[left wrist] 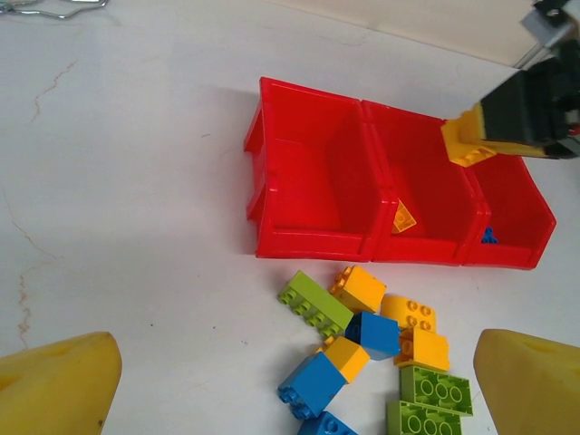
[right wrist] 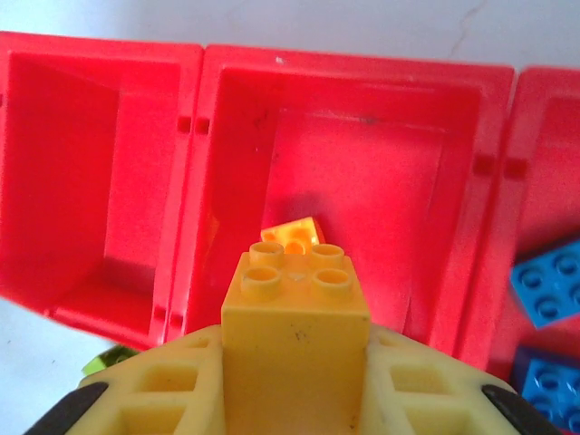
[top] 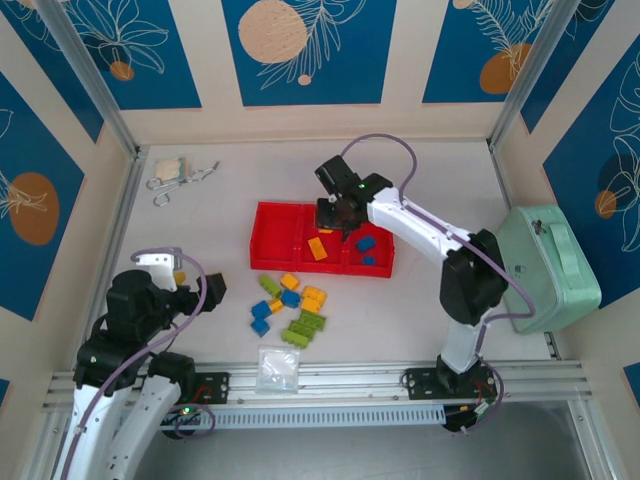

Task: Sort the legos into containers by color
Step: Place the lego in the container.

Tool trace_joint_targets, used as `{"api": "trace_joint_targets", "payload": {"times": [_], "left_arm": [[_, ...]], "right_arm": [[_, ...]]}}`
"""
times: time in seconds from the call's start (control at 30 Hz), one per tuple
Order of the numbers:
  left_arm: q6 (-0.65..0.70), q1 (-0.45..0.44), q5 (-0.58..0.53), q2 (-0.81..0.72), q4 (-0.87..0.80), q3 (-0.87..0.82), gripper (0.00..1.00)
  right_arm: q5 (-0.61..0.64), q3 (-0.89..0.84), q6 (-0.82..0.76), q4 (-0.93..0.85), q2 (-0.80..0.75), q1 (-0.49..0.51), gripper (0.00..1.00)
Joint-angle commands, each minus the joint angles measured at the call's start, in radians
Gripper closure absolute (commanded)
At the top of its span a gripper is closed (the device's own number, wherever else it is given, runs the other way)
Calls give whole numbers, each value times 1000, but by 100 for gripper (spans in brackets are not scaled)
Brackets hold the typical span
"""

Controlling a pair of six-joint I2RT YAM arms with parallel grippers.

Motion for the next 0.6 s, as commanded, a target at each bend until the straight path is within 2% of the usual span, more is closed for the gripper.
{"api": "trace_joint_targets", "payload": {"times": [0.0, 0.2, 0.3, 0.57], "left_arm": [[17, -1, 18, -16, 19, -11, 1], [23, -1, 58, -16, 26, -12, 1], [23, -2, 58, -22, 27, -13, 1], [24, -1, 60, -23, 30, -16, 1]], "right_arm": [[-35, 82, -71, -20, 63, -5, 82], [-28, 173, -77, -46, 183, -10, 81], [-27, 204, -72, -67, 218, -7, 76], [18, 204, -51, -131, 155, 14, 30]]}}
